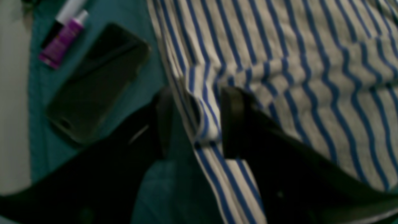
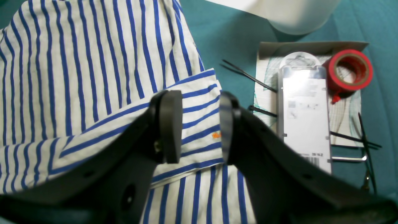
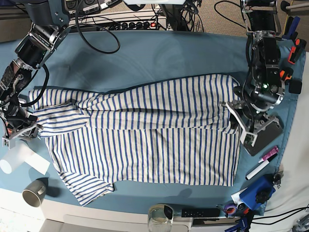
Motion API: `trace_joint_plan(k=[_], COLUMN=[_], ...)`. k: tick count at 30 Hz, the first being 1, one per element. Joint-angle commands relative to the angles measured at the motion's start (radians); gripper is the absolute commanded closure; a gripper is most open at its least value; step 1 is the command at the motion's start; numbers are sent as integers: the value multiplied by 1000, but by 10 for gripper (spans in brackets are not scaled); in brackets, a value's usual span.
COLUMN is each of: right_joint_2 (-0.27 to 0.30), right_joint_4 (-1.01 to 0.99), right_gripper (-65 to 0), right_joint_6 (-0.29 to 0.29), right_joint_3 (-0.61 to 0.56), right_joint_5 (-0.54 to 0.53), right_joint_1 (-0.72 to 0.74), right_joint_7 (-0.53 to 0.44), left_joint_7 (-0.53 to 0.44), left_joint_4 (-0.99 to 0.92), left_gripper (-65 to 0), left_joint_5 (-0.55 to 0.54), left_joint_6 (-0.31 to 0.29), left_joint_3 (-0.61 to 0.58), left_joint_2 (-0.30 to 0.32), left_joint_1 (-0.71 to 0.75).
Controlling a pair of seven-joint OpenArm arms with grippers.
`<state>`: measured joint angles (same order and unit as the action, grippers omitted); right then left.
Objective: Fold the T-shirt properly
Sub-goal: 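Regrasp the folded edge with both grippers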
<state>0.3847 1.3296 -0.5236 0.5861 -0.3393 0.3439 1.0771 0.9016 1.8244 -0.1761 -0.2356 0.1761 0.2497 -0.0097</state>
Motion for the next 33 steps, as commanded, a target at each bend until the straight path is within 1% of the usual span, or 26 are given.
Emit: trace_joint_plan(k=[1,7,10,12,15,19,23,25,28,33], right_joint_2=[26,26,26,26,32,74,140,165,175,169], right_joint_4=[17,17,17,17,17,17,16,16,16,16], right_gripper=[-205,-205,-205,-205,-205,-205,-205,-206,-206,-207], right_joint_6=[0,3,24,26,27,59,83,89,85,76], right_joint_3=[2,2,2,2,2,4,5,5,5,5], right_joint_5=[-11,-11,-11,-11,-12,-24,-37,-41,-107,-144], right_joint_1=[24,24,24,24,24,22,18,1,-42,-121], right_joint_7=[-19,-19,-16,0,42,81,120,123,128,130], left_joint_7=[-19,-19,-31,-45,-36,-26,-26,-26,-26,-26], left_joint_4=[17,17,10,2,-14,-47,-79,-85,-85,-85], left_gripper=[-258,-258,-258,-258,-258,-258,-258,-258,-258,-258], left_joint_5=[-3,-11,-28,-37,-45,-45,-45,-45,-45,-45], left_joint_6=[3,3,2,3,-1,0,0,0,0,-1], left_joint_3=[4,4,4,4,4,4,4,4,4,4], left_joint_2=[8,8,8,8,8,8,8,8,8,8], left_joint_1=[-4,58,65,65,65,64,65,65,64,62])
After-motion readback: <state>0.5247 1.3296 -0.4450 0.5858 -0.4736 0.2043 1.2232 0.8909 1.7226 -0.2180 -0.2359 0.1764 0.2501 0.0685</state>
